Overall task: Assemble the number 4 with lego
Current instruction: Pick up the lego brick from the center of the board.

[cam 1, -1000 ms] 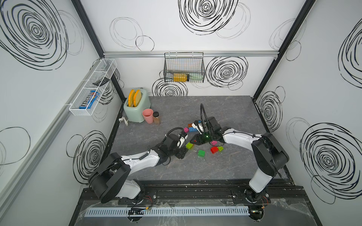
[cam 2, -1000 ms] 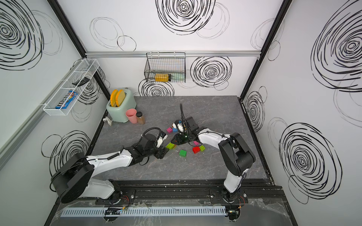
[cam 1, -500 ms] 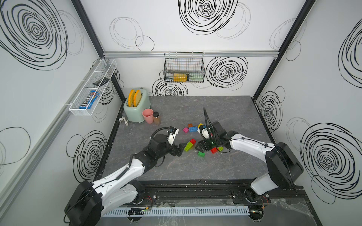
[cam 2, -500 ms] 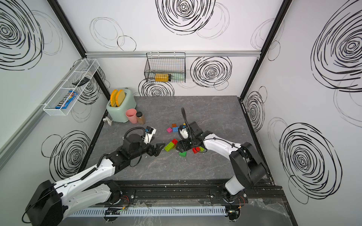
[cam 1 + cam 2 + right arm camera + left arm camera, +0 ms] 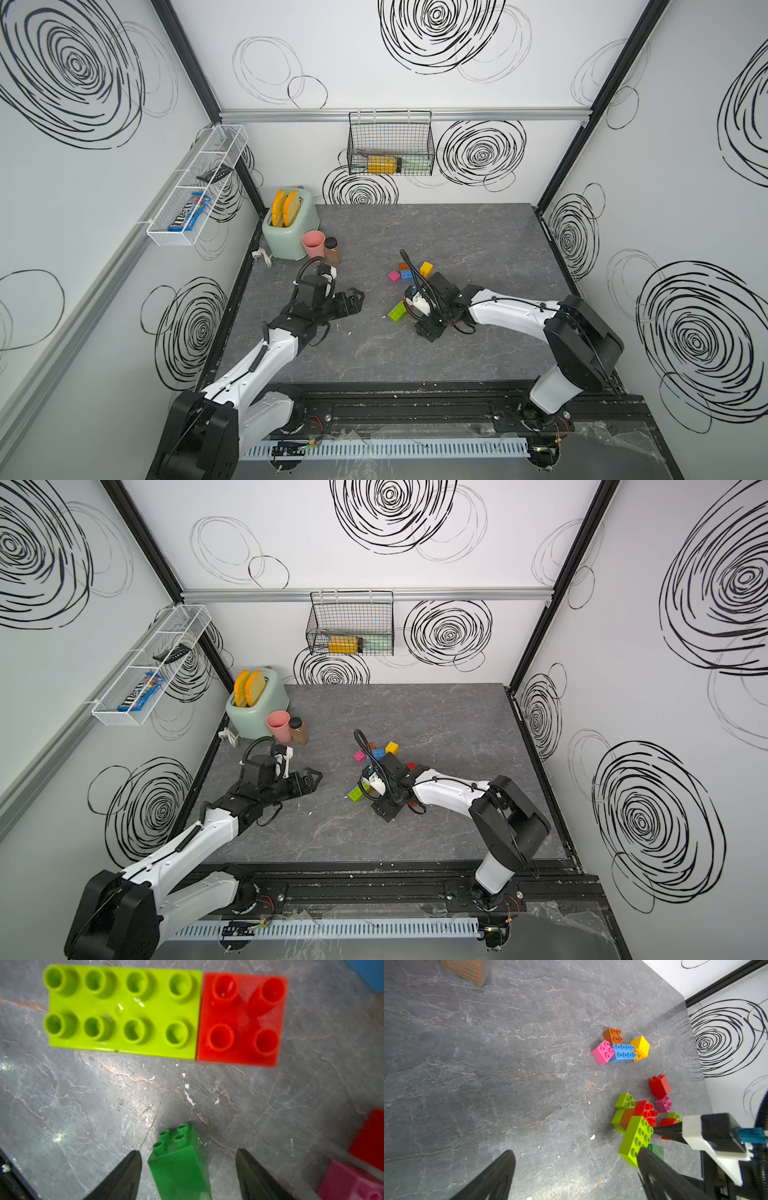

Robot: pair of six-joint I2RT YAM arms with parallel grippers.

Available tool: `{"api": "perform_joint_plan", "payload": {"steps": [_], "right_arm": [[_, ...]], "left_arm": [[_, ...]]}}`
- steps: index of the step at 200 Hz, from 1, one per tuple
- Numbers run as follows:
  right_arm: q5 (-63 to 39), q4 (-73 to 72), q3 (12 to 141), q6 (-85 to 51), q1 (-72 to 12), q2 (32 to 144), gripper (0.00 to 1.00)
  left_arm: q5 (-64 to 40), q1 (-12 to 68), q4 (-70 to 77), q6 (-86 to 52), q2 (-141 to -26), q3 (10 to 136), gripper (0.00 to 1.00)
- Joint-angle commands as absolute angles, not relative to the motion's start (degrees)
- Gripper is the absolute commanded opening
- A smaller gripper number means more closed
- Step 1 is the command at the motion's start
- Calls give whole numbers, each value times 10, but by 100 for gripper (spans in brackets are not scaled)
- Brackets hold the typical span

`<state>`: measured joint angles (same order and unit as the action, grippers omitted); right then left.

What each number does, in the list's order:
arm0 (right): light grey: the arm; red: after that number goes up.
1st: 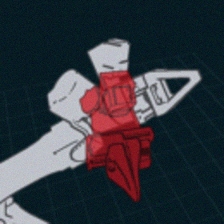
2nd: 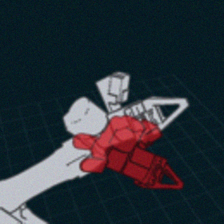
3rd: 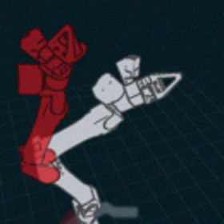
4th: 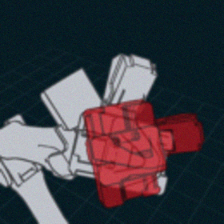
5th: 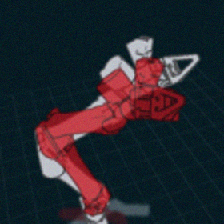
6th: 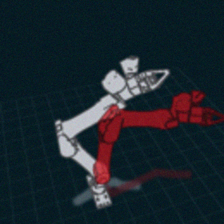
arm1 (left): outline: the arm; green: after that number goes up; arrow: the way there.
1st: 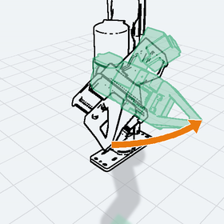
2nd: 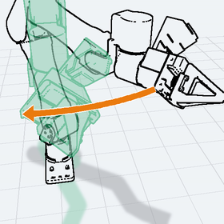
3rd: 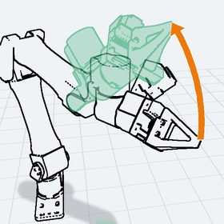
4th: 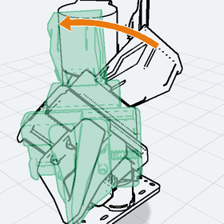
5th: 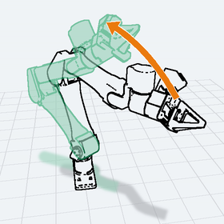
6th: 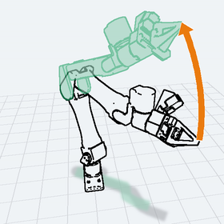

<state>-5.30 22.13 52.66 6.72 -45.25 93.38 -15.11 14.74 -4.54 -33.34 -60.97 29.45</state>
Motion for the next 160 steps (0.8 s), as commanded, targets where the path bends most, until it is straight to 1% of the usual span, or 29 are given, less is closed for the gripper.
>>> {"api": "perform_joint_plan", "payload": {"steps": [1,8,21,53,78,88,108,135,160], "right_arm": [[-56,229,511,120,-458,922,68],[-56,224,507,125,-459,922,65],[-46,222,505,129,-461,923,62],[-44,219,500,137,-463,927,58],[-42,216,495,139,-466,917,48],[-45,212,491,142,-467,904,43],[-51,199,479,145,-468,866,31],[-77,151,446,142,-475,783,26],[-150,58,400,133,-479,697,24]], "left_arm": [[-186,149,-47,-347,-613,308,96],[-202,151,-38,-343,-616,306,96],[-202,163,-45,-337,-622,309,96],[-189,203,-69,-327,-624,319,96],[-203,227,-66,-336,-622,316,96],[-212,238,-68,-338,-621,317,97],[-229,267,-84,-332,-617,329,98],[-257,314,-120,-315,-620,364,99],[-294,362,-130,-318,-636,395,99]]}}
